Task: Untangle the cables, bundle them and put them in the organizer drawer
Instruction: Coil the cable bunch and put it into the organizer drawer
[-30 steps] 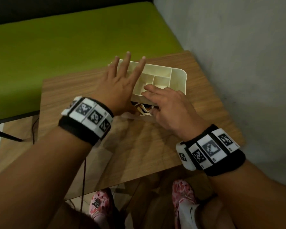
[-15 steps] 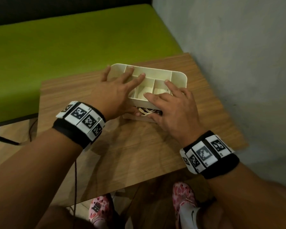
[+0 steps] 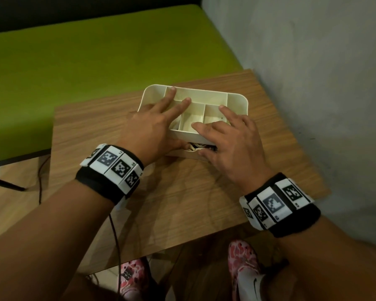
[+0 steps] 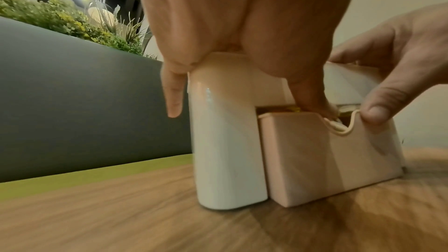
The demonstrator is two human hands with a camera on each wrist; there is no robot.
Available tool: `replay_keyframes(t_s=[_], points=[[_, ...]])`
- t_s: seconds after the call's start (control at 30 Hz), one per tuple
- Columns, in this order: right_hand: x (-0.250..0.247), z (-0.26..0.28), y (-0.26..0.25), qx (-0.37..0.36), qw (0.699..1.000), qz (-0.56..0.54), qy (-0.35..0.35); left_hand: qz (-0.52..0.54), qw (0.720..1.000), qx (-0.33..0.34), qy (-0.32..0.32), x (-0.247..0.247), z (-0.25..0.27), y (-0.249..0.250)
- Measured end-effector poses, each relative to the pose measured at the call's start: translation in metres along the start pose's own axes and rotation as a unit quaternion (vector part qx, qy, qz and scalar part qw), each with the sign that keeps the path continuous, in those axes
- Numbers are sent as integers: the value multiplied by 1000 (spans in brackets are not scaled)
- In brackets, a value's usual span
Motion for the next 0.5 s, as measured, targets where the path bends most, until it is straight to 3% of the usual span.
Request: replay_keyframes(t_s=[0.17, 0.5], points=[[-6, -5, 0, 41, 996, 25, -79, 51, 998, 41, -7, -2, 6, -9], [3, -8, -2, 62, 993, 61, -79, 22, 999, 28, 0, -4, 8, -5]])
Point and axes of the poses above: each hand's wrist, its own z-axis away from the middle knuckle, its own x-axis out of the palm, y = z × x, the point moved 3 cm from there along -z, towards the middle knuckle, and after that the axes turned 7 degrees about -z, right-handed, at the moved point
